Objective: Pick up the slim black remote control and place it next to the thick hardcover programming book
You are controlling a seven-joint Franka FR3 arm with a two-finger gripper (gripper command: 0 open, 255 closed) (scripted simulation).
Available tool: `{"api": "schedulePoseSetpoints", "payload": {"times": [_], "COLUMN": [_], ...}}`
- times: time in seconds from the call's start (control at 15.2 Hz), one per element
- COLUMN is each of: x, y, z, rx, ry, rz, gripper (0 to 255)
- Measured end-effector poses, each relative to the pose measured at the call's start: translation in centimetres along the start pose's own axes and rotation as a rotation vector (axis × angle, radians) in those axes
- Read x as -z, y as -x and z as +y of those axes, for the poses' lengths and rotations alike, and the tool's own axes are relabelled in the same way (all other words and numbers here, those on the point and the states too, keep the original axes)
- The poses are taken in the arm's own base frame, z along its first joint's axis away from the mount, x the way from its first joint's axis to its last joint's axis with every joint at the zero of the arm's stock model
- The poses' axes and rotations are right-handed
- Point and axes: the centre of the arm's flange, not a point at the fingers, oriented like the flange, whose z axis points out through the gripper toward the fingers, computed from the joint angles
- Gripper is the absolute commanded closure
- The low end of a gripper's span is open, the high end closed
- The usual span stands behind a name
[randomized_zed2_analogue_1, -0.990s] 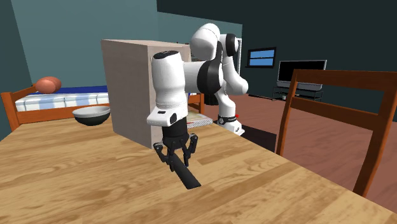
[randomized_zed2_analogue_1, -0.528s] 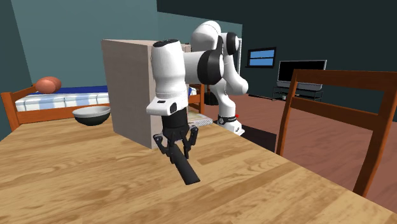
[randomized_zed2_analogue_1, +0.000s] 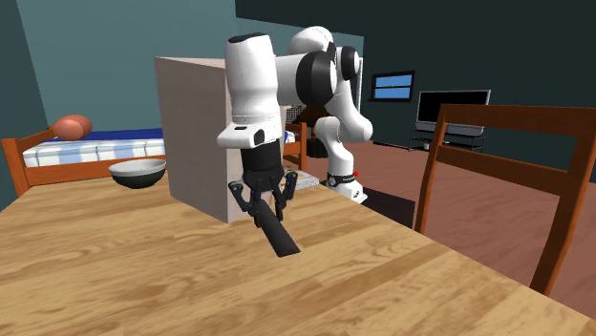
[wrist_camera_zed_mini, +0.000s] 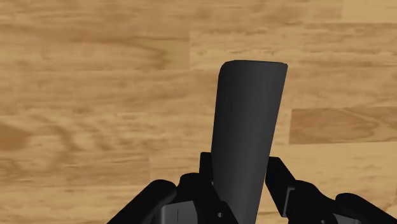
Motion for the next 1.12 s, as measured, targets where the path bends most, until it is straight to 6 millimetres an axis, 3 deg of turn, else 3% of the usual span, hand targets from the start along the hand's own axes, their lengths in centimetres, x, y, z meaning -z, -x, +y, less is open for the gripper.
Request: {"api": "schedulePoseSetpoints", "payload": {"times": [0.4, 1.12], "x": [2.7, 2.0], "y": [0.5, 7.6], "z": [-0.8, -12.5], "rx": [0.000, 0.001], "ry": [0.000, 0.000], "rz": [0.000, 0.000], "gripper": [255, 255]}}
